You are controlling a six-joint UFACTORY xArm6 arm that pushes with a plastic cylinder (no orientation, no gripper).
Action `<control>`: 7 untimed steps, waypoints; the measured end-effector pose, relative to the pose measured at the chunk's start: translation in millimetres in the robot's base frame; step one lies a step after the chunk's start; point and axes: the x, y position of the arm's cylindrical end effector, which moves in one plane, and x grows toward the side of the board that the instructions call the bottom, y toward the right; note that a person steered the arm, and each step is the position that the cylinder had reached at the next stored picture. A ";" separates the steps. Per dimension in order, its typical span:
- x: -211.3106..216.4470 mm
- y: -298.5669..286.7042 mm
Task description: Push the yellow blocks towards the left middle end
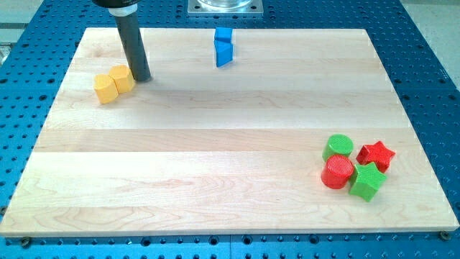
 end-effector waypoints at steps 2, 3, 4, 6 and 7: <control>-14.2 -16.0; 17.0 -39.4; 41.9 -44.2; 47.2 146.5; -19.6 247.3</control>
